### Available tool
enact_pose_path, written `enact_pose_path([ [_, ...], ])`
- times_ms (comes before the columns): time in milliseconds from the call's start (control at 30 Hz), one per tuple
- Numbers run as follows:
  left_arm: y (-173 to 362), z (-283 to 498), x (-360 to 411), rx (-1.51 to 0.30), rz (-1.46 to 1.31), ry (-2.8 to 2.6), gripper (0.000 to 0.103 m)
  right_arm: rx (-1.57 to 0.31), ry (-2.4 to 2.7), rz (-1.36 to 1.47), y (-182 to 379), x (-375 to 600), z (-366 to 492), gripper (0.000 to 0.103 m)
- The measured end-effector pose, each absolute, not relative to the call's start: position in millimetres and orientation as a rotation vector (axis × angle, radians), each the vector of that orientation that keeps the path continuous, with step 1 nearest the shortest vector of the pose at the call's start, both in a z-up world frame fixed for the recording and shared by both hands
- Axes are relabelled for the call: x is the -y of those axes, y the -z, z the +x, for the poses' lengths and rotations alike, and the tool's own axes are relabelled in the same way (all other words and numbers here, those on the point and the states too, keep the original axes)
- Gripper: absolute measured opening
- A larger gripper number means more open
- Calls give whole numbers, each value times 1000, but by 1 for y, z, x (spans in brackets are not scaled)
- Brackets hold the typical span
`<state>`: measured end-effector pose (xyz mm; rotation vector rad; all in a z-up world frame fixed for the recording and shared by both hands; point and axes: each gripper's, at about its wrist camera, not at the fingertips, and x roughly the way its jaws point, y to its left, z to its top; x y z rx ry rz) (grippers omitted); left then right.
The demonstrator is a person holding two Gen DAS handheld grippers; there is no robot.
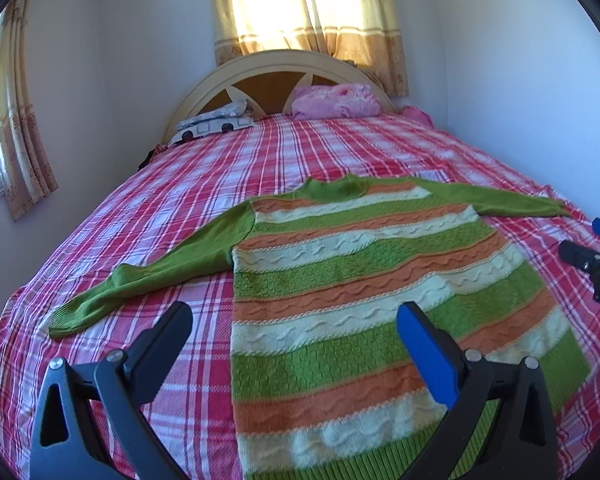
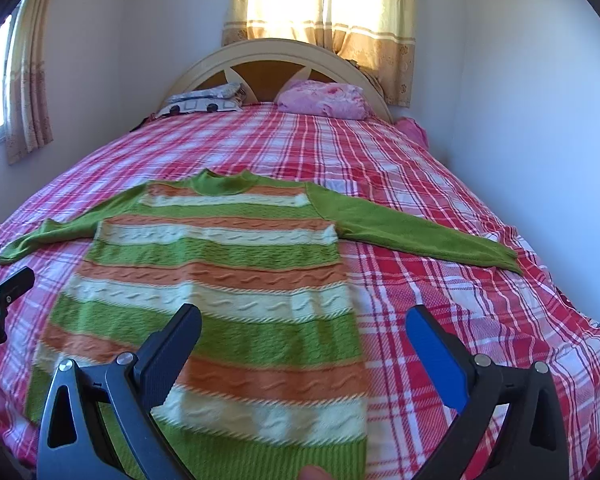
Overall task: Fold small clothes
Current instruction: 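Move the right tool toward the sweater sleeve nearest it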
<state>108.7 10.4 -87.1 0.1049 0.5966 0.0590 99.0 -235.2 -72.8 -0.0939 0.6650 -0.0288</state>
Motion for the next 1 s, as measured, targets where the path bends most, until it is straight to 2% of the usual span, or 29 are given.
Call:
enact_pose_path([
  [567, 102, 207, -7, -619, 113, -64, 103, -762, 165, -57, 105, 335, 194, 102],
  [1000, 130, 271, -13, -642, 83, -112, 103, -840, 338, 129, 132, 465, 243, 102],
])
